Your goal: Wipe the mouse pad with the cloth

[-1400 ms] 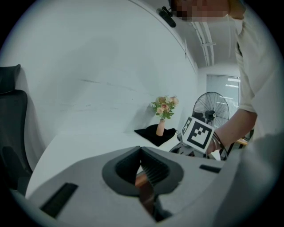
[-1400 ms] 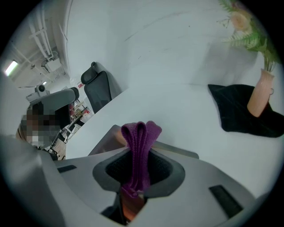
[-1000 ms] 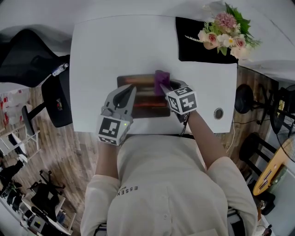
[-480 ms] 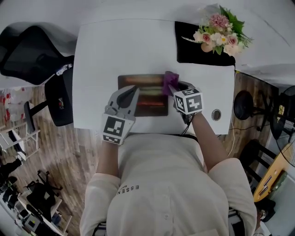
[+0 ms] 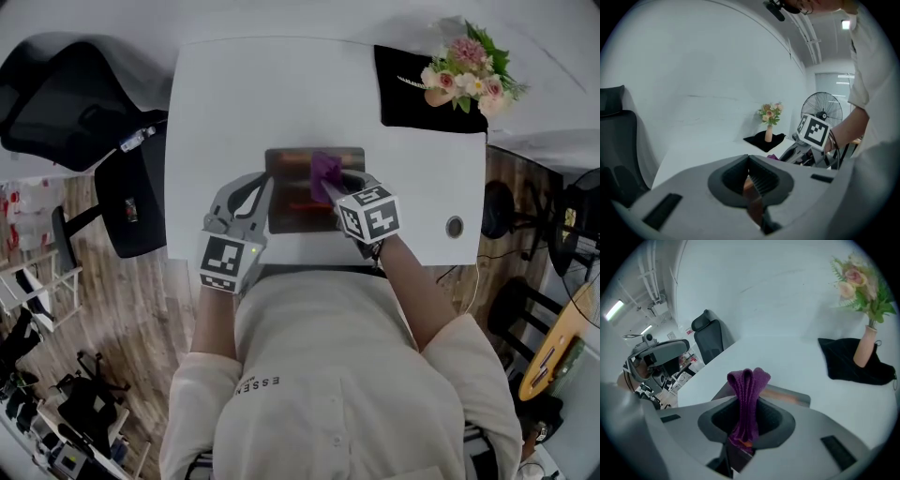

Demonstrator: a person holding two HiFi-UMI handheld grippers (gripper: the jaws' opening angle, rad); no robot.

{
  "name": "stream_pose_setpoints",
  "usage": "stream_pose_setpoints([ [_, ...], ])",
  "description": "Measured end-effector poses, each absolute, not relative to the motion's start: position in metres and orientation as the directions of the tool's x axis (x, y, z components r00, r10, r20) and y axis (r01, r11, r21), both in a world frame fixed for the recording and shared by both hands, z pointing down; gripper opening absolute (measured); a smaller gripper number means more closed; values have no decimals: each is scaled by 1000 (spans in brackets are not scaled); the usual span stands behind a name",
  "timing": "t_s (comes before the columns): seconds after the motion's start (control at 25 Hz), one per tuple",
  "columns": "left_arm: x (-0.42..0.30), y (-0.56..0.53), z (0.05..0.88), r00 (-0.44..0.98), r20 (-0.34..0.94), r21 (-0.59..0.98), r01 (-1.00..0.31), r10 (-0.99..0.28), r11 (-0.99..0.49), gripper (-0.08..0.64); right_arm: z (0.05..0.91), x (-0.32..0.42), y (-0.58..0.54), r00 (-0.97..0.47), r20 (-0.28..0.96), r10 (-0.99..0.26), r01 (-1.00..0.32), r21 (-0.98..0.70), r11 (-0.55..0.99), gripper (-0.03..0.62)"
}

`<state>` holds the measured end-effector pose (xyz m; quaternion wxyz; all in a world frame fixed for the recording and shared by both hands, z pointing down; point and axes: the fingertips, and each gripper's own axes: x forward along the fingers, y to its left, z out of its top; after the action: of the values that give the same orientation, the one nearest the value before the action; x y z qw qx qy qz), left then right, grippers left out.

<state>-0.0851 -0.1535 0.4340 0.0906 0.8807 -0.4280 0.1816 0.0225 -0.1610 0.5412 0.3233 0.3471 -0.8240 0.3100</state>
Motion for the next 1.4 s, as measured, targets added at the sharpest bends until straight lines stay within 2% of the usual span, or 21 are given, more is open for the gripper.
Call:
stream_pose_setpoints([
  [0.32, -150, -144, 450, 557, 426, 31, -797, -713, -604, 2, 556, -62, -139, -573, 764, -295, -729, -311, 610, 91],
  [0.6, -165, -145, 461, 590, 442, 27, -762, -676, -648, 2, 569, -92, -130, -564, 781, -268, -730, -319, 605, 91],
  [0.96, -153, -146, 463, 594, 452, 22, -753, -665, -658, 2, 579, -83, -129, -548, 797, -255, -738, -317, 596, 92],
  [1.4, -103, -147, 464, 593, 467, 19, -748, -656, -663, 2, 581, -33, -130, -567, 786, -248, -736, -347, 581, 93],
])
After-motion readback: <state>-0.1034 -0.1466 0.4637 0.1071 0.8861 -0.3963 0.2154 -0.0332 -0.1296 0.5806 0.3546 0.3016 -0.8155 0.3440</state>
